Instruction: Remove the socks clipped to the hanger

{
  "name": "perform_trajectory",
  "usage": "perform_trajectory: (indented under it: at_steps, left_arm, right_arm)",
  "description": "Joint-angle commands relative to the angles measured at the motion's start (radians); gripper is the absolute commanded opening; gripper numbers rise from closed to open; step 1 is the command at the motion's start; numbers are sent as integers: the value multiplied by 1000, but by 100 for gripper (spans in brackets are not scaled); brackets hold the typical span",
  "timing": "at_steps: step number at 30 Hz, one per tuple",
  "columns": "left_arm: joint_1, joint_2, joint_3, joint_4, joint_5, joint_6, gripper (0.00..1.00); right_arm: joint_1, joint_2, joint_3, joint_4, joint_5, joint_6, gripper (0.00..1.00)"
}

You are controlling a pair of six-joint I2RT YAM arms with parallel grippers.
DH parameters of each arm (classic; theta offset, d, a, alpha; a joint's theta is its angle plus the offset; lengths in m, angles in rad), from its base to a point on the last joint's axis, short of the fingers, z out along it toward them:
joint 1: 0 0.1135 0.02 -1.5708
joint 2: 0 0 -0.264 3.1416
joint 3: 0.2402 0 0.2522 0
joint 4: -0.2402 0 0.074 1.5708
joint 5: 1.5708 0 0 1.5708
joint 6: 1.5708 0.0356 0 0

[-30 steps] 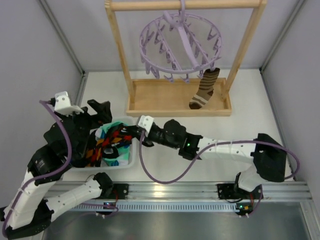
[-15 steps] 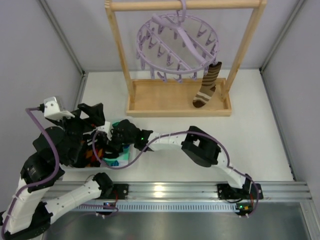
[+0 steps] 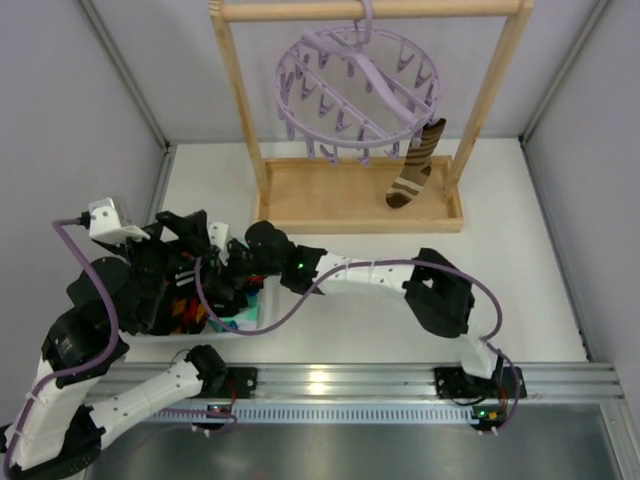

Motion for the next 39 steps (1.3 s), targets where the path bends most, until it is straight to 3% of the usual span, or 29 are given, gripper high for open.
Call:
perform_trajectory:
  at_steps: [1,6,8,12,16,18,21,22,28,39]
  left_arm:
    - [-1,-9,-5,-9,7,3,98]
    - [-1,-10,-7,-9,10,16,98]
    - [-1,-13,-21,-9,29,19,98]
    - [-1,-22,-65,-9,93,51,98]
    - [-1,-27,-137,-6,101,51,98]
    - [-1,-27,-171,-6,105,46,98]
    - [-1,-18,-214,-4,122,31,98]
    - [-1,-15,-223,-4,128,27,98]
    - [-1,25,-281,-1,156,13,98]
    - [-1,40,-327,2,250,36,98]
  right_arm:
    - [-11,-199,-70,2,-7,-9,73]
    - [-76,-423,-300,33,88,46,81]
    - [-121,-587,-498,71,131,128,84]
    - [-327,-889,-887,125,252,239,89]
    - [-540,-1158,-1046,50,299,228,92]
    - [-697,-1178,-1042,-11,298,240,95]
    - [-936,-1117,-988,-68,179,279,98]
    - [-986,-1070,-979,-53,75,280,99]
    - [-1236,-808,-933,312,-331,380,100]
    - [-1281,-352,-749,714,-621,429,99]
